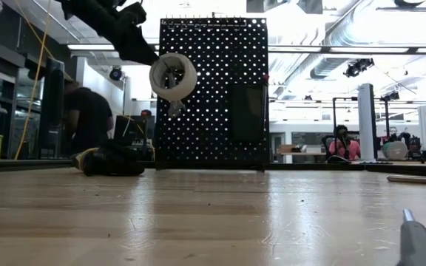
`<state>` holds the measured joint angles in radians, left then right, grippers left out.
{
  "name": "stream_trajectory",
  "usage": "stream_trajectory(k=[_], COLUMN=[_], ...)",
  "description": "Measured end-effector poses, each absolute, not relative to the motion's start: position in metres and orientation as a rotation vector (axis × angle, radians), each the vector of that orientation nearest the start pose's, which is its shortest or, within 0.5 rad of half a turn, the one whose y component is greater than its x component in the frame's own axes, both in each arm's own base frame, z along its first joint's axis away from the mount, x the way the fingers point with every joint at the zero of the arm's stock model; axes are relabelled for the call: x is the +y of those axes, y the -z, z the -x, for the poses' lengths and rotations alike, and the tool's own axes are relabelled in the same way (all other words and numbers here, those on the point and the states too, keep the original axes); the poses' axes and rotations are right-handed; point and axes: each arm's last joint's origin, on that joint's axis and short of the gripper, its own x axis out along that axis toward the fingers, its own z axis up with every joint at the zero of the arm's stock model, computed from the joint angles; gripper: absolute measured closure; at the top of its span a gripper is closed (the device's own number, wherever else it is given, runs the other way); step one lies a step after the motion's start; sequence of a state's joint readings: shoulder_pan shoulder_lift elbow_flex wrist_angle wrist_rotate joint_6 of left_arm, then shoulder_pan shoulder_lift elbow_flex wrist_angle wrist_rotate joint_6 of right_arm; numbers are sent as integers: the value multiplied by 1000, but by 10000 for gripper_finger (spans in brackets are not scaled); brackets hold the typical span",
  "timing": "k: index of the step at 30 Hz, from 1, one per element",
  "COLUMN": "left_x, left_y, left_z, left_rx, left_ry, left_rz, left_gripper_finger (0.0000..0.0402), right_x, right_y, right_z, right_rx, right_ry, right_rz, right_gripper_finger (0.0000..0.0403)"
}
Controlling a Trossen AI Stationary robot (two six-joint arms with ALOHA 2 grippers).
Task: Hang tools onto peg board
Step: Put the silver magnetic telescoping into the black bin on the peg board
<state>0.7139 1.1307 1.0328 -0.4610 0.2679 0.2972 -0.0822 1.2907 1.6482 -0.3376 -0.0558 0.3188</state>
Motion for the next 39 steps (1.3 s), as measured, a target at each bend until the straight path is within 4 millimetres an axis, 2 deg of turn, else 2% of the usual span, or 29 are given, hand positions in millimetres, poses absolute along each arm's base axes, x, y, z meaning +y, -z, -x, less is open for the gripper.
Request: stream_trajectory(k=[10, 16, 19, 21, 24, 27, 31, 35, 39], left_x=[134, 122, 114, 107, 94, 83, 71, 61, 55], left_y=[-328, -333, -341, -348, -357, -364, -371, -374, -373], left_z=[-181, -177, -171, -166, -159, -156, -161, -171, -182], left_rx=[576, 568, 514, 471, 412, 358, 301, 270, 264], left_ry=[-326, -311, -302, -278, -262, -230, -166, -114, -98], left_rz=[99, 141, 188, 226, 285, 326, 361, 361, 343], left_gripper_finger=[202, 202, 202, 202, 202, 202, 202, 202, 202], right_x=[-19, -20, -22, -22, -23, -20, -11, -2, 3], right_y=[-497, -486, -472, -453, -413, -362, -281, -212, -171], right_z=[-251, -251, -248, -246, -246, -247, -236, -208, -191], right_rx=[20, 125, 255, 435, 749, 1039, 1368, 1584, 1632], right_ry=[30, 62, 170, 244, 359, 443, 510, 657, 694], right_rz=[-310, -322, -375, -439, -520, -639, -763, -824, -874], right_gripper_finger=[235, 235, 235, 235, 235, 235, 235, 235, 235])
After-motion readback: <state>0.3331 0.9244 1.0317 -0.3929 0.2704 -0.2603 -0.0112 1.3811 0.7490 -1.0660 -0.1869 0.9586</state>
